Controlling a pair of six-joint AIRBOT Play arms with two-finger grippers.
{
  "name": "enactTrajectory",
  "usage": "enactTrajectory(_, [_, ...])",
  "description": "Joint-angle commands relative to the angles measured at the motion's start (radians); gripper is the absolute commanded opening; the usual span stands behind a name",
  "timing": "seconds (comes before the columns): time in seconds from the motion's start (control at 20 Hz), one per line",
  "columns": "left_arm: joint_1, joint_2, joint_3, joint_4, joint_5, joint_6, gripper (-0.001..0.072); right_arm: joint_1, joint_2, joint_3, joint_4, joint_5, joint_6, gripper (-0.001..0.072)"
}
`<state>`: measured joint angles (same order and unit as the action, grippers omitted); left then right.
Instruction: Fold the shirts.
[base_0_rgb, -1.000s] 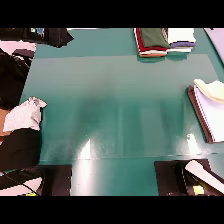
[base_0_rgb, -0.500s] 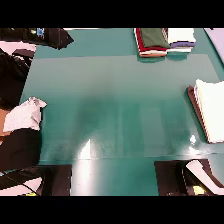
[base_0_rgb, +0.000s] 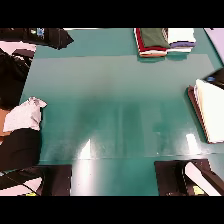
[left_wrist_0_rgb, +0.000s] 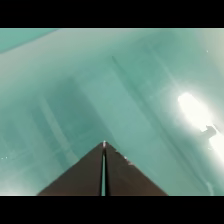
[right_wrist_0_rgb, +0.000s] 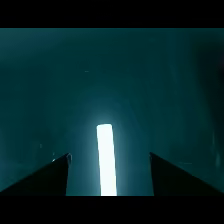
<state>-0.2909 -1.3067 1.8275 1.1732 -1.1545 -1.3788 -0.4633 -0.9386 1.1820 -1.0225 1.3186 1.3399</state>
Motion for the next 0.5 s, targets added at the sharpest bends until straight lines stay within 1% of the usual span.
enactTrajectory(0.0, [0.0, 0.0, 0.0, -0.003, 0.003, 0.0, 0.0025, 0.311, -0.001, 0.005, 0.051, -0.077, 0.002, 0.0568])
enactTrajectory(0.05, [0.0, 0.0, 0.0, -0.003, 0.012, 0.0, 0.0025, 0.388, -0.001, 0.005, 0.051, -0.112, 0.002, 0.0506])
enactTrajectory(0.15, [0.0, 0.0, 0.0, -0.003, 0.031, 0.0, 0.0025, 0.509, -0.001, 0.005, 0.051, -0.158, 0.002, 0.0243])
enactTrajectory(0.2, [0.0, 0.0, 0.0, -0.003, 0.044, 0.0, 0.0025, 0.557, -0.001, 0.005, 0.051, -0.169, 0.001, 0.0077])
enactTrajectory(0.25, [0.0, 0.0, 0.0, -0.003, 0.058, 0.0, 0.0025, 0.593, -0.001, 0.005, 0.051, -0.174, 0.001, 0.0016])
enactTrajectory(0.45, [0.0, 0.0, 0.0, -0.003, 0.1, 0.0, 0.0025, 0.655, -0.001, 0.005, 0.052, -0.175, 0.002, 0.0016])
